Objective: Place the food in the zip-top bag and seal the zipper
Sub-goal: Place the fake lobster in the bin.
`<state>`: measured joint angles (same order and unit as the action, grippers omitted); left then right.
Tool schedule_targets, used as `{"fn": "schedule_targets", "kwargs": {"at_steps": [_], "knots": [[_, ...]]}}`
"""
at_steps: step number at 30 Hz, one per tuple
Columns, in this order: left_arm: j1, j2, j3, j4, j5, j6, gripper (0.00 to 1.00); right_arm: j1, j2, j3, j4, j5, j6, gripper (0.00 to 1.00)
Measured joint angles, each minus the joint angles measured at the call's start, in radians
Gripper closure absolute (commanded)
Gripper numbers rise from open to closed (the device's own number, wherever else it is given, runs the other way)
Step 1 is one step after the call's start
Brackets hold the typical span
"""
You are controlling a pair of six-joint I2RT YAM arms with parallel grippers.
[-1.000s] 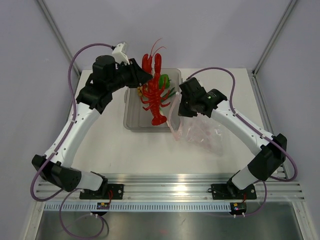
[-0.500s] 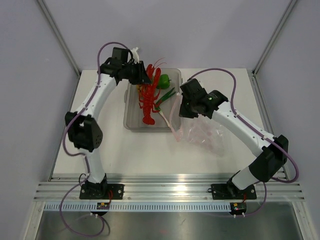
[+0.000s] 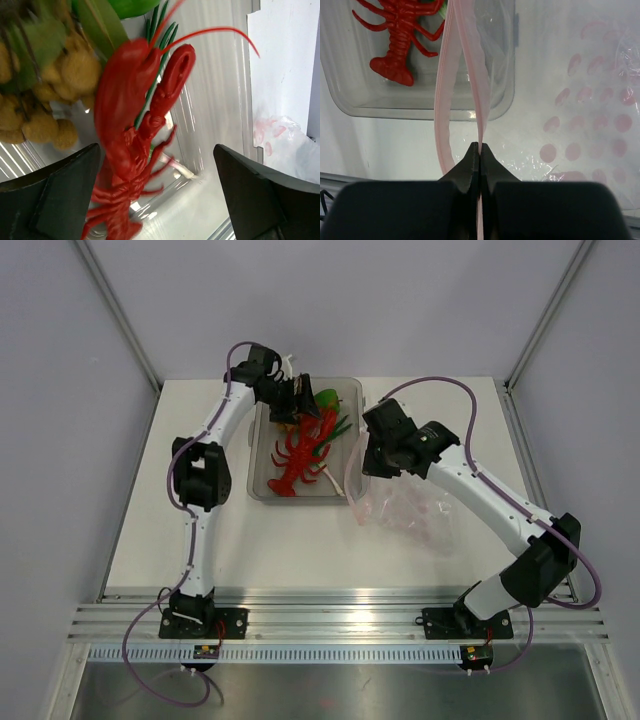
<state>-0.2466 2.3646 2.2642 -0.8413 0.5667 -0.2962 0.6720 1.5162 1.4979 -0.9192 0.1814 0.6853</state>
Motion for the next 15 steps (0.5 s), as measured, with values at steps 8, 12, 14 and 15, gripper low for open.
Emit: {"fn": "schedule_targets", "kwargs": {"at_steps": [8,12,14,15], "knots": [[-0.012,-0.229,-0.268,0.012,-0.097,0.024,0.20,0.000,0.002,0.000,-0.002,0.000,0.000,0.99],[-0.028,-0.451,-0.471,0.027,-0.191,0.037,0.28,0.000,0.008,0.000,0.005,-0.005,-0.003,1.00],[-0.040,-0.526,-0.542,0.046,-0.238,0.027,0.39,0.000,0.016,0.000,0.010,-0.011,-0.005,1.00],[-0.044,-0.554,-0.572,0.050,-0.262,0.015,0.41,0.000,0.021,0.000,0.011,-0.014,-0.007,1.00]]}}
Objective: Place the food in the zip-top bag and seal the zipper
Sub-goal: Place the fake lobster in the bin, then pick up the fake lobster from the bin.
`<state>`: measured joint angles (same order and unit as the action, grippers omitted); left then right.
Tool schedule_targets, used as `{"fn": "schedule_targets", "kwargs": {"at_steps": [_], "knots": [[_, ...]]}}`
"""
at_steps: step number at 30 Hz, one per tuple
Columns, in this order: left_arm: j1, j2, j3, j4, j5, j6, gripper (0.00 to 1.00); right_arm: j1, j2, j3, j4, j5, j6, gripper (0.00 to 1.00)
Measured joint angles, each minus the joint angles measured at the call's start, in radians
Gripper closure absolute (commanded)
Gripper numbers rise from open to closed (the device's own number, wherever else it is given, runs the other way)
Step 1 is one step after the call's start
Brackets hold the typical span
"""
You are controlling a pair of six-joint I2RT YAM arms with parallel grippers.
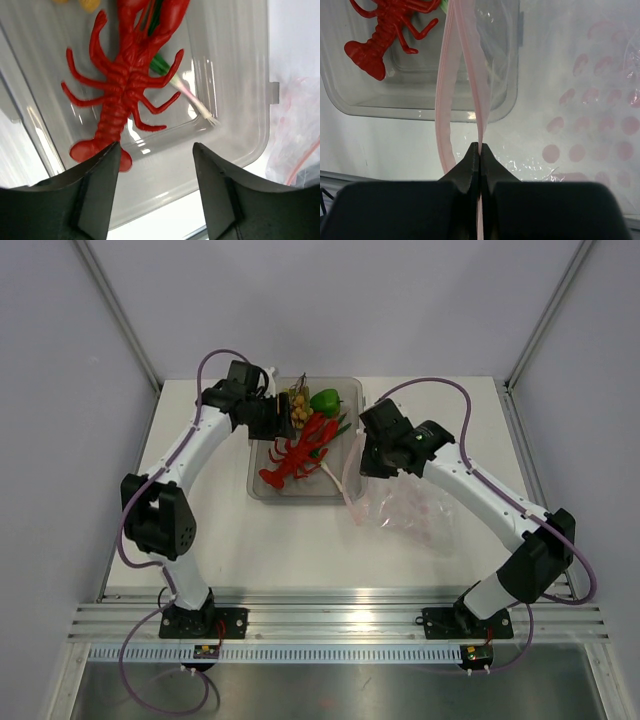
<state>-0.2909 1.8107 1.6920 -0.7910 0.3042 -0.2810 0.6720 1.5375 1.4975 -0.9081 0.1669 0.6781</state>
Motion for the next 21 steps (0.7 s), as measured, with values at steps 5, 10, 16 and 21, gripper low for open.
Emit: {"fn": "schedule_targets", "kwargs": {"at_steps": [5,10,16,21], "knots": [[-0.032,-0.076,-0.193,0.067,-0.142,-0.104,0.28,0.000,0.018,0.000,0.005,-0.005,-0.001,1.00],[-0.087,-0.145,-0.372,0.116,-0.317,-0.281,0.28,0.000,0.018,0.000,0.006,-0.010,-0.002,1.00],[-0.119,-0.191,-0.426,0.167,-0.477,-0.466,0.28,0.000,0.016,0.000,0.006,-0.013,-0.002,1.00],[-0.121,-0.191,-0.435,0.190,-0.544,-0.566,0.26,0.000,0.012,-0.005,0.006,-0.013,-0.003,1.00]]}}
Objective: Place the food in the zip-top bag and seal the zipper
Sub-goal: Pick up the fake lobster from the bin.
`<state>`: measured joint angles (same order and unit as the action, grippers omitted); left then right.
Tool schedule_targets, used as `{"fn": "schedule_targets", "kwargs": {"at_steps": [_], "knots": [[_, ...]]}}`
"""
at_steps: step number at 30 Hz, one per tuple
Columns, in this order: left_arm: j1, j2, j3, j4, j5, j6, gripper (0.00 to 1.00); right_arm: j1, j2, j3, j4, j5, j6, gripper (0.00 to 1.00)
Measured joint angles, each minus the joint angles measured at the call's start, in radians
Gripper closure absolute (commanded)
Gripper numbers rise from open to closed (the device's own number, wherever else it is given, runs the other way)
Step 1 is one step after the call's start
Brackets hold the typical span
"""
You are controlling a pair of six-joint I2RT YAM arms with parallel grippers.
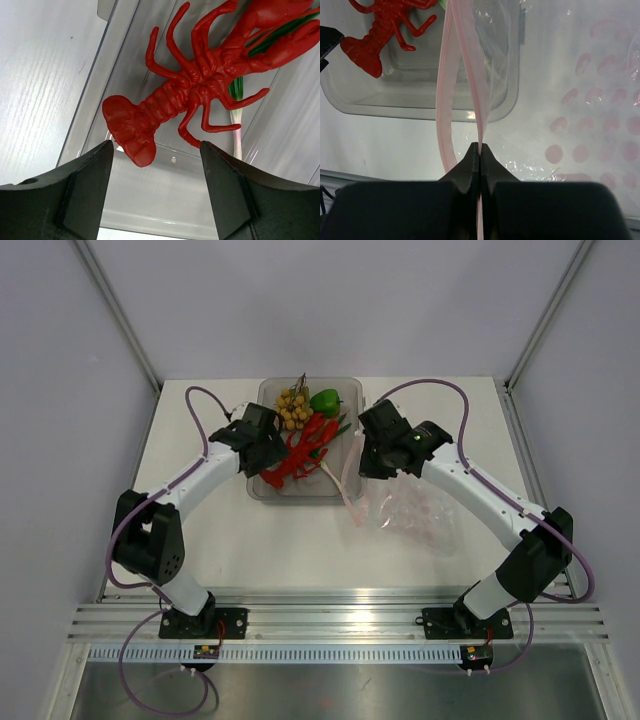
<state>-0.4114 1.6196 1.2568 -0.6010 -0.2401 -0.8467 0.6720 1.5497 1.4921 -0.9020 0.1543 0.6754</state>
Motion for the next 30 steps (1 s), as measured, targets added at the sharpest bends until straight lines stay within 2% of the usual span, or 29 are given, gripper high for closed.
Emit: {"fn": "schedule_targets", "kwargs": {"at_steps": [3,8,20,30], "knots": [[-0.021,0.000,-0.001,-0.007,-0.033,-0.048,0.22,0.000,0.000,-0.003,0.000,0.000,-0.001,1.00],[-0.053,0.001,-0.001,-0.037,-0.076,-0.109,0.10,0.000,0.000,-0.005,0.000,0.000,-0.003,1.00],[-0.079,0.056,0.000,-0.094,-0.153,-0.214,0.11,0.000,-0.007,-0.007,-0.001,0.000,-0.008,1.00],[-0.092,0.069,-0.045,-0.048,-0.166,-0.240,0.09,0.000,-0.011,-0.008,-0.001,0.000,-0.008,1.00]]}}
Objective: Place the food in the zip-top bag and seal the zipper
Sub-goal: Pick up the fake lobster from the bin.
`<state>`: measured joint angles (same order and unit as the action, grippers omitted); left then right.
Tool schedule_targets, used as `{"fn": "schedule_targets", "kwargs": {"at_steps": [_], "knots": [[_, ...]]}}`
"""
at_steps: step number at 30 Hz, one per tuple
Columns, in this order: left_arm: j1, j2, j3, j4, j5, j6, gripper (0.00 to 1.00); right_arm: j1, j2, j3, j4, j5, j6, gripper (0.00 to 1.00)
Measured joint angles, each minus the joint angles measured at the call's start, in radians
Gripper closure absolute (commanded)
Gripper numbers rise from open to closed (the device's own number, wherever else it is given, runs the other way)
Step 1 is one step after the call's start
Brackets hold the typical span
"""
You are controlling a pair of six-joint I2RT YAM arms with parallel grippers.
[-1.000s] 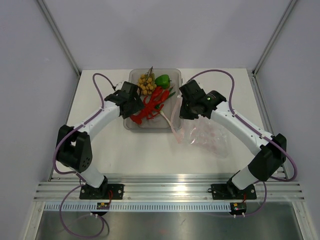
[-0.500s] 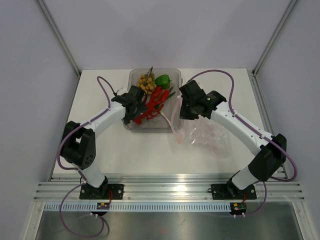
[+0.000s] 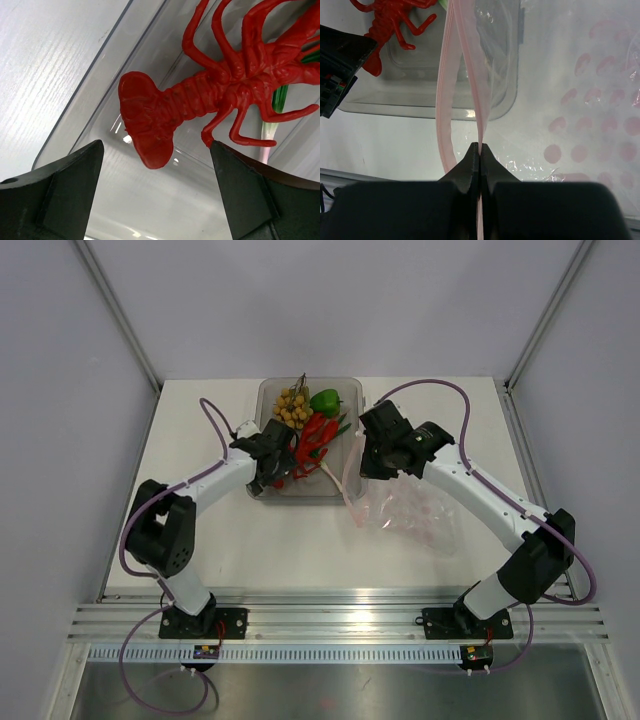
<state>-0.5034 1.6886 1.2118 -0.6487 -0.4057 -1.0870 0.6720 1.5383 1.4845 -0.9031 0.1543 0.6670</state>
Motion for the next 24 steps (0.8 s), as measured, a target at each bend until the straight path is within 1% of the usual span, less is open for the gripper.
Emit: {"fn": "schedule_targets", "kwargs": {"at_steps": [7,13,18,20,23,24], "knots": [[0.000,0.033,-0.023,0.064,0.005,-0.014,0.07,0.000,0.000,0.000,-0.003,0.000,0.000,1.00],[0.000,0.042,-0.053,0.153,0.014,-0.021,0.11,0.000,0.000,0.000,-0.008,0.000,0.000,1.00],[0.000,0.043,-0.106,0.258,0.019,-0.021,0.12,0.000,0.000,0.000,-0.010,0.001,0.000,1.00],[0.000,0.048,-0.125,0.291,0.024,-0.021,0.15,0.000,0.000,0.000,-0.011,0.001,0.000,1.00],[-0.002,0.054,-0.150,0.331,0.027,-0.021,0.23,0.000,0.000,0.000,-0.011,0.001,0.000,1.00],[-0.002,0.056,-0.154,0.338,0.027,-0.021,0.29,0.000,0.000,0.000,-0.011,0.001,0.000,1.00]]}}
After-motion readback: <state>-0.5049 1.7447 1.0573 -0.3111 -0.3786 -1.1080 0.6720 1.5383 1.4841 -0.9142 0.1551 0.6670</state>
